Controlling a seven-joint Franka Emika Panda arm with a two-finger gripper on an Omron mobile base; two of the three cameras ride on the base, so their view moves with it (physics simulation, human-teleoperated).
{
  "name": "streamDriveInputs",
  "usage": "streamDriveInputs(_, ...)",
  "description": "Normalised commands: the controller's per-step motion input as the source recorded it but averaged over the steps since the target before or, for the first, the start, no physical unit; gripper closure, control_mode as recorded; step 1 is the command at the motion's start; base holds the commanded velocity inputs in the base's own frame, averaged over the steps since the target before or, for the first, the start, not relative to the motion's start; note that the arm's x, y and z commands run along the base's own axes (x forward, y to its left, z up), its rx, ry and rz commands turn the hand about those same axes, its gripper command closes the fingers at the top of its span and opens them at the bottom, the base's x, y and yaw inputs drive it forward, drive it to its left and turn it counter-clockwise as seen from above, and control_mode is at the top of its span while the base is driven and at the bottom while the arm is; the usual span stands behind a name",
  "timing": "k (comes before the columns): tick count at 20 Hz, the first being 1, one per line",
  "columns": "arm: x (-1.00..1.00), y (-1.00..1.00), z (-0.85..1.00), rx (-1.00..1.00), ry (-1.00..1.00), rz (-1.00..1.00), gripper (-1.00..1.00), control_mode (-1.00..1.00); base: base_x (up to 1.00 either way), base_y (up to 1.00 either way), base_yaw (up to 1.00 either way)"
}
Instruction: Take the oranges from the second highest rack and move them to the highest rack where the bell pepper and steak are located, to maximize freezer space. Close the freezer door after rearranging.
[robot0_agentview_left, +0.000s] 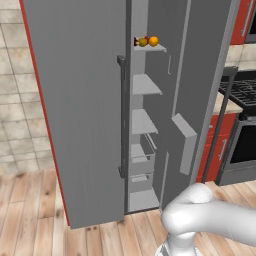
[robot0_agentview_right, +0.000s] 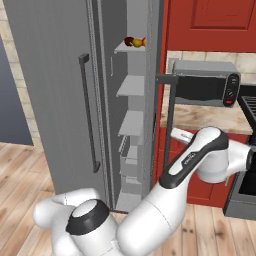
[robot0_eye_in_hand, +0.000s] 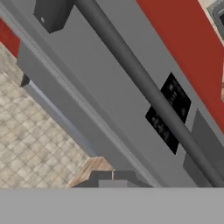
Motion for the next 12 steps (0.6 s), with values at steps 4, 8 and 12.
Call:
streamDriveInputs(4, 0.44, 0.0, -0.14, 0.04, 0.02, 0.0, 1.0, -1.0, 0.0, 0.0, 0.0)
streamDriveInputs(8, 0.53, 0.0, -0.18, 0.0, 0.08, 0.01, 1.0, -1.0, 0.0, 0.0, 0.0)
streamDriveInputs(12, 0.53, 0.0, -0.23, 0.01, 0.08, 0.02, 1.0, -1.0, 0.0, 0.0, 0.0)
